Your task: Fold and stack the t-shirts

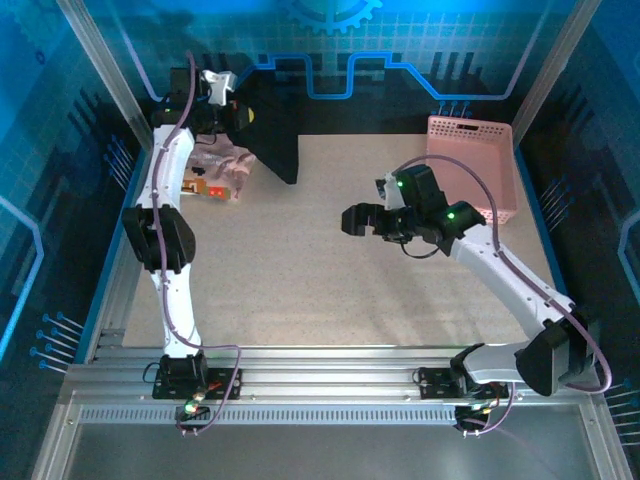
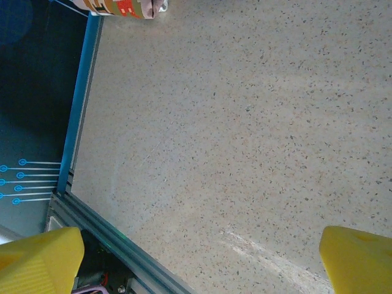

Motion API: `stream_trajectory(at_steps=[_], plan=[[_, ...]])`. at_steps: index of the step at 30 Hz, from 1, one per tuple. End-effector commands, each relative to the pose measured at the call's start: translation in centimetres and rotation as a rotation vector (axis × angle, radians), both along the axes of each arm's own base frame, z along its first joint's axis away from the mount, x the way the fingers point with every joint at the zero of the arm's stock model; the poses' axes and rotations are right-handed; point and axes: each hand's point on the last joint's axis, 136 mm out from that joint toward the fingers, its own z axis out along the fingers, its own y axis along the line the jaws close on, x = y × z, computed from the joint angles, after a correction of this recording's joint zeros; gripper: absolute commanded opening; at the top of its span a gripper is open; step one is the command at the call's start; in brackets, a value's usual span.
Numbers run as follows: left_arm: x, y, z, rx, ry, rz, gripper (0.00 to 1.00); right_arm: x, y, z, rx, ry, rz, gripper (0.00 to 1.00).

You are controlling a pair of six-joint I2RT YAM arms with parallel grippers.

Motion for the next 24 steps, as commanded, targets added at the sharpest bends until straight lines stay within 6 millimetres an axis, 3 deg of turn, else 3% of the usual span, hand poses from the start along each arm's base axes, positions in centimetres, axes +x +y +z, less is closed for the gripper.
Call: stream_trajectory(at_steps=[1,7,10,16,24], plan=[[1.1,-0.8,3.1,-0.024,-0.113,-0.022,0.0,-0.6,-1.0,0.6,0.015,0.001,-0.029,1.0],[2.1,-1.6,4.2,-0.035,-0.193,-0.045,0.0,-1.1,-1.5,1.1,0.021,-0.004,-0.047,1.0],[2.5,-0.8,4.3,-0.046,-0.212,-0.045,0.0,-1.3,-1.7,1.4,0.022,-0.006,-0.054,1.0],[2.4,3.0,2.4,-0.091,-0.172,-0.036,0.0,-1.4,-1.6,1.6,0.04,0.002,-0.062,1.0],[-0.7,7.3,-1.8,-0.17,-0.047,-0.027,0.0,-0.9,-1.0,1.8,0.079,0.004,-0.071,1.0]])
